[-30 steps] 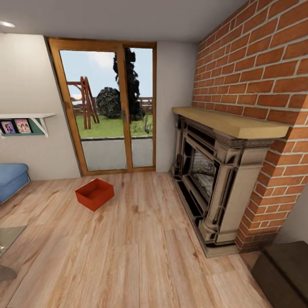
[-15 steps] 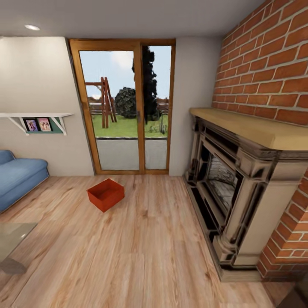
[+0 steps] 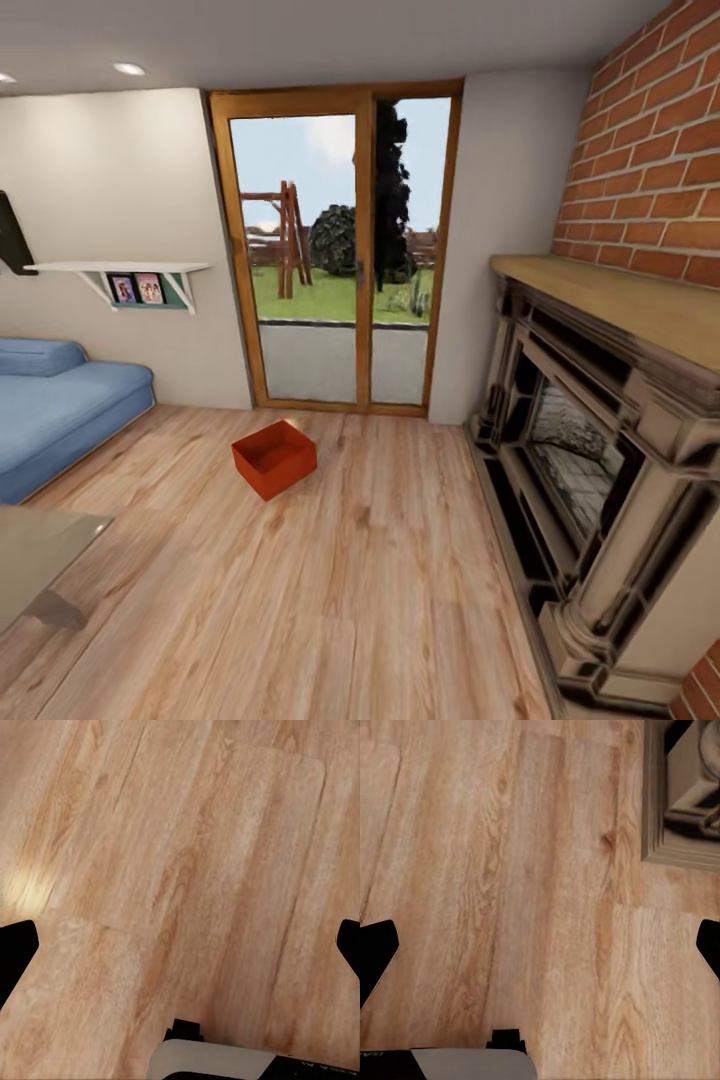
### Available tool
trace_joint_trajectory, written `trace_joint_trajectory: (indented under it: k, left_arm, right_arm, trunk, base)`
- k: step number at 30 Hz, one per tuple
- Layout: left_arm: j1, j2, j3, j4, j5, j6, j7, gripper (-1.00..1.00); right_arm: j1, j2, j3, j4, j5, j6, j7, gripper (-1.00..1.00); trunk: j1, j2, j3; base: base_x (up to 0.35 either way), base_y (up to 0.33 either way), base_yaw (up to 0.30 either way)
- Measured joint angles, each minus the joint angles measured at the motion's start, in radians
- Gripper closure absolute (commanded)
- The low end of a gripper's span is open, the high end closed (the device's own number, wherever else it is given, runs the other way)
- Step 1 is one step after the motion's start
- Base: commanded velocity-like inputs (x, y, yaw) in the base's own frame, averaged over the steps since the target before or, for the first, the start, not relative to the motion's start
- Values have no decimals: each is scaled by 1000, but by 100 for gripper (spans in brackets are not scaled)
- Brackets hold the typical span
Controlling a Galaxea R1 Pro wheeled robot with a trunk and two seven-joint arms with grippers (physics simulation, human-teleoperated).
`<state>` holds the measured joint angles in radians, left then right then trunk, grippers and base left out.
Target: Move the two storage containers from the living room to the garage. In the garage, place one container on the floor and stack the other container on top of it (either order is fine).
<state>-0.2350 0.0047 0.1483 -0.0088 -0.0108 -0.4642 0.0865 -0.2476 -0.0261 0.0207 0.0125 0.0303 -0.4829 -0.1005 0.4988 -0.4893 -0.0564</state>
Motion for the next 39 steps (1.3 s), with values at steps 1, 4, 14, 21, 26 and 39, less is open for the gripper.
trace_joint_trajectory:
  k: [1,4,14,21,26,39]
  left_arm:
    - [0,0,0,0,0,0,0,-100]
    - [0,0,0,0,0,0,0,-100]
    - [0,0,0,0,0,0,0,-100]
    - [0,0,0,0,0,0,0,-100]
    - [0,0,0,0,0,0,0,-100]
    - [0,0,0,0,0,0,0,-100]
  right_arm:
    - [0,0,0,0,0,0,0,-100]
    - [0,0,0,0,0,0,0,-100]
    - [0,0,0,0,0,0,0,-100]
    - [0,0,0,0,-1,-1,0,-100]
    - [0,0,0,0,1,-1,-4,-100]
    - [0,0,1,0,1,-1,-1,-100]
  trunk:
    - [0,0,0]
    - [0,0,0]
    - [0,0,0]
    - [0,0,0]
    - [0,0,0]
    - [0,0,0]
  base:
    - [323,-9,252]
    - [324,-3,252]
    - [325,0,118]
    - [325,0,2]
    - [325,0,0]
    - [325,0,0]
